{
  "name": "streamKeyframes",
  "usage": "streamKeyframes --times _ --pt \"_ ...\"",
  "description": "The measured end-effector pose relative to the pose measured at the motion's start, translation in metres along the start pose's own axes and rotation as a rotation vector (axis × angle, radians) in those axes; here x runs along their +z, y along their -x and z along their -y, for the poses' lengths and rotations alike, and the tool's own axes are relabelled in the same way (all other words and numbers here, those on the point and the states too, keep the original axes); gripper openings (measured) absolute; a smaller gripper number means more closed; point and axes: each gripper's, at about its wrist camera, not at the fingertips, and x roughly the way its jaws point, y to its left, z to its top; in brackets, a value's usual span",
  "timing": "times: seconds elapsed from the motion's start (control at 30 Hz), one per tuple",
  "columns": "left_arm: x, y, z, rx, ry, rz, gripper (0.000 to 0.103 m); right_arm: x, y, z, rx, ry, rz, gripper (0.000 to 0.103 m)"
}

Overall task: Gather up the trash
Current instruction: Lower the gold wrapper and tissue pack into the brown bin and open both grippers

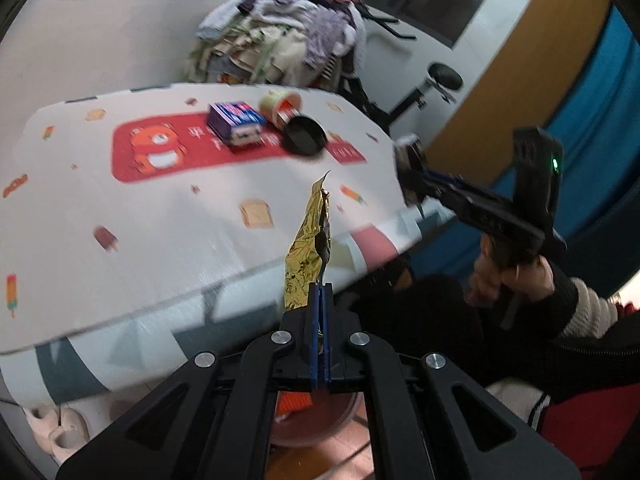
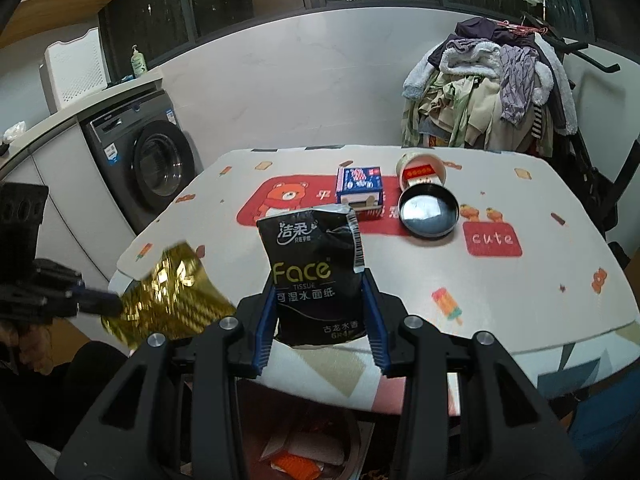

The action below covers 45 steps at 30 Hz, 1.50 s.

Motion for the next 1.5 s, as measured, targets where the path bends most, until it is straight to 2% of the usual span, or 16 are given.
streamKeyframes --times 0.13,0.3,0.67,0.77,0.87,0.93,1.0,1.13,1.2,1.3,1.5 --pt "-0.021 -0.009 0.014 -0.032 -0.025 -0.047 0.002 -0.015 0.006 -0.005 0.004 -0.004 -0.004 0.041" --pt "-0.043 -0.023 0.024 -0.035 -0.057 -0.086 0.002 -0.034 0.011 -0.007 0.003 -0.013 -0.012 0.041" --pt "-0.084 -0.091 0.008 0.083 -0.105 -0.241 0.002 -0.075 0.010 -0.001 -0.002 -0.041 -0.060 0.041" --pt "-0.086 -0.105 0.003 0.111 -0.111 -0.260 0.002 -0.079 0.008 0.005 -0.001 -0.062 -0.071 0.041" --pt "-0.086 -0.114 -0.001 0.139 -0.125 -0.243 0.003 -0.081 0.004 0.010 0.000 -0.083 -0.080 0.041" --pt "-0.086 -0.116 -0.002 0.129 -0.133 -0.204 0.014 -0.083 0.001 0.012 0.004 -0.095 -0.087 0.041" --pt "-0.086 -0.114 -0.003 0.125 -0.126 -0.163 0.052 -0.085 -0.003 0.012 0.008 -0.106 -0.096 0.041" --pt "-0.085 -0.094 -0.004 0.175 -0.098 -0.073 0.063 -0.090 -0.011 0.009 0.025 -0.122 -0.108 0.041" --pt "-0.085 -0.080 -0.003 0.203 -0.082 -0.014 0.075 -0.095 -0.018 0.004 0.039 -0.118 -0.128 0.041" --pt "-0.091 -0.058 0.002 0.255 -0.085 0.066 0.087 -0.108 -0.031 -0.009 0.050 -0.086 -0.169 0.041" --pt "-0.098 -0.032 0.012 0.354 -0.108 0.193 0.092 -0.119 -0.044 -0.042 0.056 0.066 -0.218 0.042"
